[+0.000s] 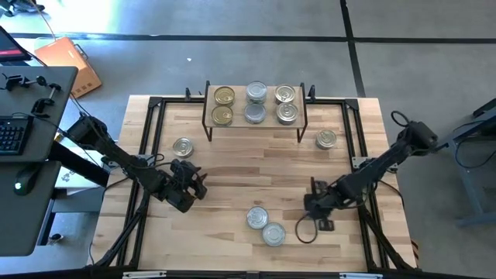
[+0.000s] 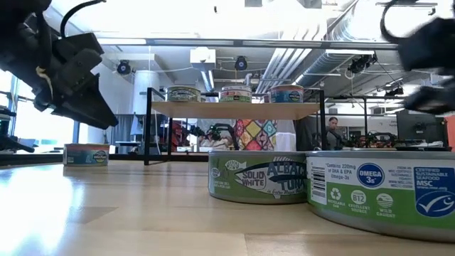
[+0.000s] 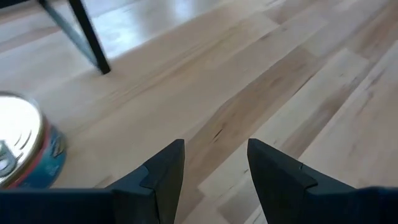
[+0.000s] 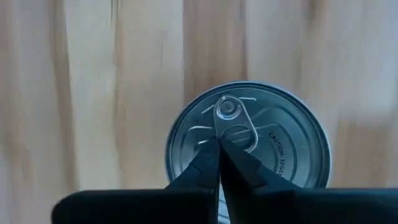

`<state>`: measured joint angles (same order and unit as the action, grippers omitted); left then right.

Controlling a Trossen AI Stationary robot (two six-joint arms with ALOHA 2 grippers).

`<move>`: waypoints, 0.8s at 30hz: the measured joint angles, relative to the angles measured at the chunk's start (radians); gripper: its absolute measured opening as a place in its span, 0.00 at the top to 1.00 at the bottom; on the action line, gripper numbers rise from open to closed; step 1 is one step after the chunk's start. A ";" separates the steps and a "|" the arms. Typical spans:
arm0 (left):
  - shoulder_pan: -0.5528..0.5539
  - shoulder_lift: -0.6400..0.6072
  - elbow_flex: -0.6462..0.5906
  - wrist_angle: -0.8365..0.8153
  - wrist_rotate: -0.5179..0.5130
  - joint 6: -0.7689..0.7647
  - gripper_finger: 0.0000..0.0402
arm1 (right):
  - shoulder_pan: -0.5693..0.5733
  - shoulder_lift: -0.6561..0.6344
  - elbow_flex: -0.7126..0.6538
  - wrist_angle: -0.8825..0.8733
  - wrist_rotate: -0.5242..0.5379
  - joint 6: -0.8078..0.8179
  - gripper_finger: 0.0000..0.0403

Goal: Stack canned seafood by type on shelf
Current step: Stack the right green tuna can on top of the top green tuna can on the shelf

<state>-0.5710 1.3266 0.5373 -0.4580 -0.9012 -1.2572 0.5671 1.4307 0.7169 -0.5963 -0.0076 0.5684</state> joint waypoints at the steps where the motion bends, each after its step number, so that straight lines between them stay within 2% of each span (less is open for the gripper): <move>1: 0.002 0.000 0.000 0.015 -0.003 0.011 0.58 | -0.018 0.011 0.008 0.038 0.038 -0.041 0.99; 6: 0.002 0.000 0.000 0.086 -0.026 0.083 0.58 | -0.124 0.035 0.018 0.337 0.244 -0.275 0.98; 9: 0.002 0.000 0.000 0.121 -0.028 0.122 0.58 | -0.172 0.029 0.023 0.515 0.273 -0.399 0.99; 13: 0.002 0.000 0.000 0.159 -0.030 0.164 0.58 | -0.208 0.028 0.021 0.544 0.269 -0.470 0.99; 17: 0.002 0.021 0.000 0.236 -0.084 0.256 0.58 | -0.243 0.028 0.021 0.500 0.269 -0.480 0.99; 21: 0.016 0.070 0.000 0.423 -0.105 0.462 0.58 | -0.274 0.028 0.021 0.467 0.267 -0.547 0.98; 24: 0.034 0.129 0.000 0.646 -0.022 0.703 0.58 | -0.297 0.029 0.021 0.439 0.247 -0.603 0.91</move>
<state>-0.5373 1.4560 0.5377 0.1876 -0.9229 -0.5538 0.2700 1.4593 0.7383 -0.1574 0.2390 -0.0346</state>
